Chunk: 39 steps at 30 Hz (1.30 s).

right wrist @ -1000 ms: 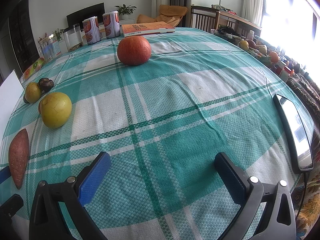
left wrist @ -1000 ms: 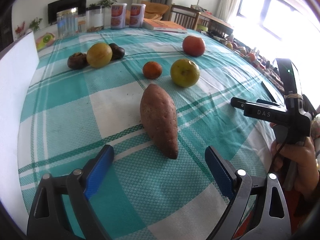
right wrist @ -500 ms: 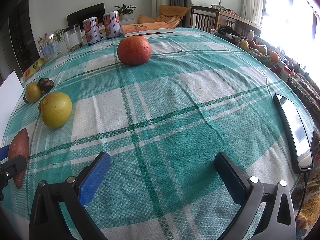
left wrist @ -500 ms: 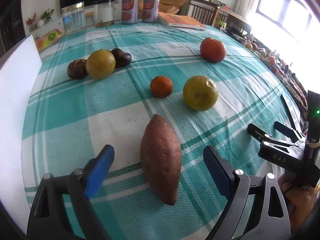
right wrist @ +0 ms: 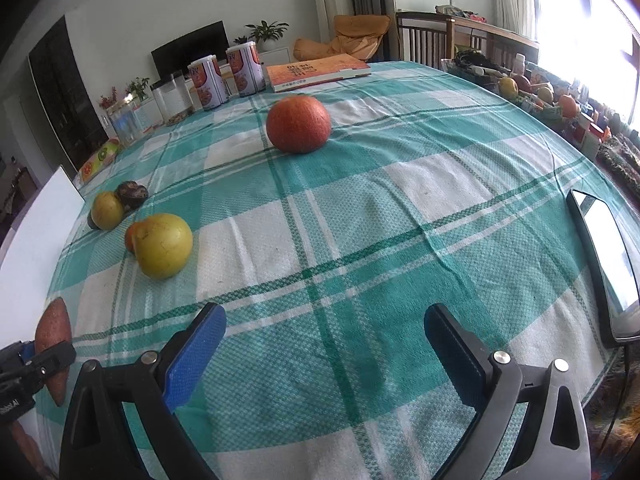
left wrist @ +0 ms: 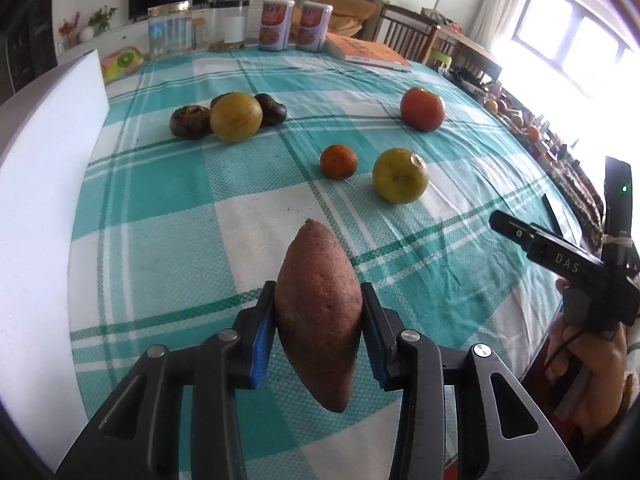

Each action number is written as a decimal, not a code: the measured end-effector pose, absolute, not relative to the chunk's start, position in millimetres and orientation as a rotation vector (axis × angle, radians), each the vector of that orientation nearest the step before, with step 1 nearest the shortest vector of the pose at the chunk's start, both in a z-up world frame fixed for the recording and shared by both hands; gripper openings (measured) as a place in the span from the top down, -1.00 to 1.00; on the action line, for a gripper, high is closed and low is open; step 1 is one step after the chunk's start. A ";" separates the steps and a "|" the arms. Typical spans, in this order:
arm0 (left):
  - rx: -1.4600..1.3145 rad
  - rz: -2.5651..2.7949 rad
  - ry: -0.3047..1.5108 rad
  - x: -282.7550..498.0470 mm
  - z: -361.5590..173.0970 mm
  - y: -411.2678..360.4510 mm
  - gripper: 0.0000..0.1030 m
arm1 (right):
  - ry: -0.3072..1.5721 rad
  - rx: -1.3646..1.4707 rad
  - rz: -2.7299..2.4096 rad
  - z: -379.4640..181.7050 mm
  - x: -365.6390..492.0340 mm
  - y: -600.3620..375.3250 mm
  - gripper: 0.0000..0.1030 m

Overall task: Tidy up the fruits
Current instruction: 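Grasp the sweet potato with the left tool while the right tool grasps the tangerine, then lower both fruits into the cardboard box and open both tools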

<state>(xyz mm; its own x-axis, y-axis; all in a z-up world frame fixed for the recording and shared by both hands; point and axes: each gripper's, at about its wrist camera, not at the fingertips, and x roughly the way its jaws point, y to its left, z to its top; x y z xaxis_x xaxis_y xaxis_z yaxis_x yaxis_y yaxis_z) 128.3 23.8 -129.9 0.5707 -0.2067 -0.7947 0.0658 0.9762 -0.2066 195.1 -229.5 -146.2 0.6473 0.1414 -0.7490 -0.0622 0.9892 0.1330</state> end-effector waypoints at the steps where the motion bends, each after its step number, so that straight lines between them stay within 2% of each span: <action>1: -0.166 -0.165 0.947 122.5 -126.4 25.6 0.21 | 0.843 0.084 0.189 -130.7 200.3 -216.3 -0.92; 3: -0.186 -0.175 0.942 113.9 -119.6 29.1 0.21 | 0.890 -0.009 0.378 -106.3 223.0 -174.3 -0.85; 5: -0.215 -0.193 0.939 108.4 -113.0 32.2 0.21 | 0.961 -0.095 0.518 -93.9 249.0 -133.6 -0.35; 6: -0.230 -0.202 0.937 106.2 -109.3 33.8 0.21 | 1.002 -0.137 0.563 -93.7 260.6 -113.3 -0.29; 10: -0.274 -0.205 0.907 92.0 -91.1 47.3 0.21 | 1.181 -0.431 0.603 -124.9 295.2 -42.6 -0.25; 13: -0.307 -0.192 0.879 78.6 -78.3 65.5 0.21 | 1.313 -0.519 0.577 -158.5 307.5 -27.2 0.01; 15: -0.324 -0.180 0.864 70.0 -71.3 77.4 0.21 | 1.342 -0.575 0.551 -173.3 309.4 -24.9 0.35; 16: -0.333 -0.178 0.857 65.1 -67.6 83.0 0.21 | 1.341 -0.584 0.546 -175.2 308.6 -24.3 0.40; 19: -0.365 -0.173 0.837 51.5 -54.7 99.9 0.21 | 1.314 -0.542 0.546 -168.6 306.2 -25.8 0.43; 23: -0.445 -0.142 0.807 32.9 -34.9 139.4 0.21 | 1.223 -0.389 0.624 -126.4 283.8 -23.4 0.43; 29: -0.463 0.130 0.782 12.3 -29.6 218.8 0.21 | 1.094 -0.194 0.998 -55.5 190.9 62.3 0.43; 33: -0.459 0.319 0.842 3.7 -58.7 260.1 0.21 | 1.105 -0.222 1.166 -60.7 130.0 130.9 0.43; 39: -0.401 0.468 0.929 -5.3 -93.8 271.3 0.19 | 1.129 -0.330 1.184 -98.0 85.5 178.5 0.40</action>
